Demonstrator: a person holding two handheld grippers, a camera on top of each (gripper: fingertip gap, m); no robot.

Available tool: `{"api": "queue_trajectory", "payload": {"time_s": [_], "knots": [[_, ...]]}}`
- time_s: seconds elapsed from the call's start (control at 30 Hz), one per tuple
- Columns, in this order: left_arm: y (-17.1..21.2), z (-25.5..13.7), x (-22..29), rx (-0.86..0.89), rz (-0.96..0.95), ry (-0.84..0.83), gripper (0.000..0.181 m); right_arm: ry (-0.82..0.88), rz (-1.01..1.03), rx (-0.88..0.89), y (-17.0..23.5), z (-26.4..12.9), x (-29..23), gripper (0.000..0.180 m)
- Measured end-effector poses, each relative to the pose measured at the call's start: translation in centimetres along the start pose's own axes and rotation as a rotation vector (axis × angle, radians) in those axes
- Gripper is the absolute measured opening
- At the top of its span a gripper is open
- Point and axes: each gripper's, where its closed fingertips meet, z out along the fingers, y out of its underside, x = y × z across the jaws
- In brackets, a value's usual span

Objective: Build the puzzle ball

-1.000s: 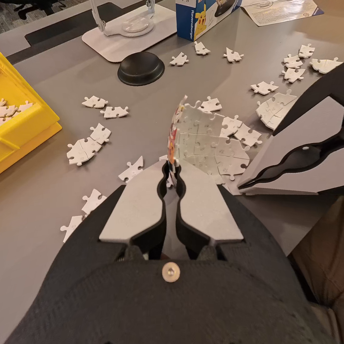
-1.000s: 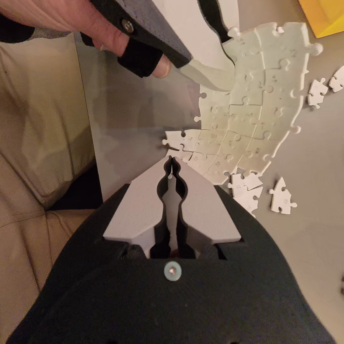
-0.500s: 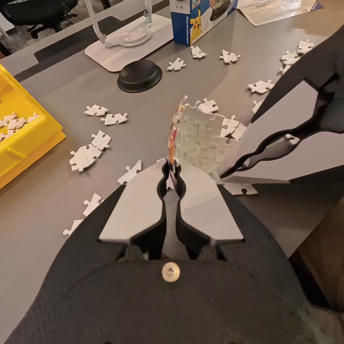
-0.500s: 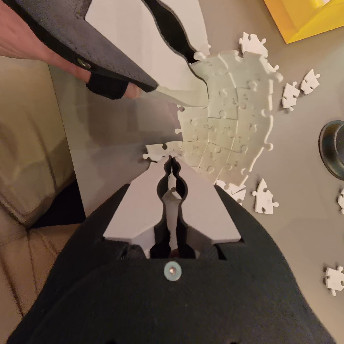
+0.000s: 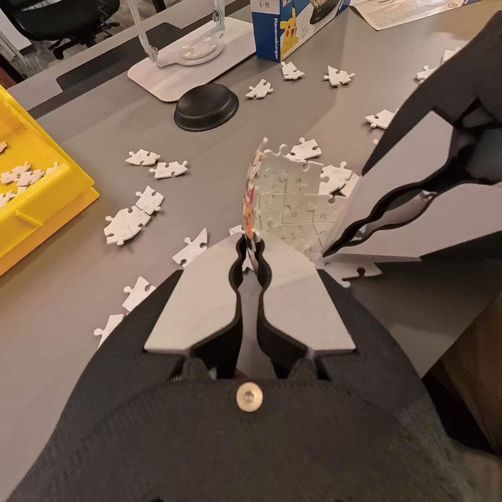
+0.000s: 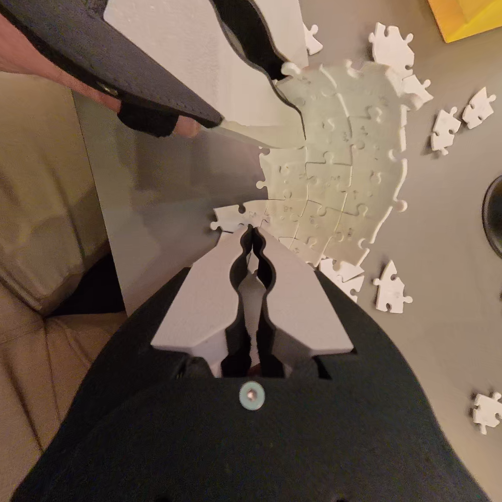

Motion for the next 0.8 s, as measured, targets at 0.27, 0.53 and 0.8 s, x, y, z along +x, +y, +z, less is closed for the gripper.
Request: {"api": "queue_trajectory", "payload": {"time_s": [0.27, 0.53, 0.8], "knots": [[0.12, -0.17, -0.05, -0.001, 0.025, -0.028, 0.006, -0.016, -0.008, 0.063, -0.81, -0.68, -0.38, 0.0], [0.05, -0.24, 0.18, 0.004, 0.035, -0.034, 0.006, 0.038, -0.157, -0.013, -0.02, -0.24, -0.79, 0.0], [-0.29, -0.76, 0.51, 0.034, 0.079, -0.089, 0.006, 0.223, -0.401, -0.057, -0.02, -0.31, -0.82, 0.0]]}}
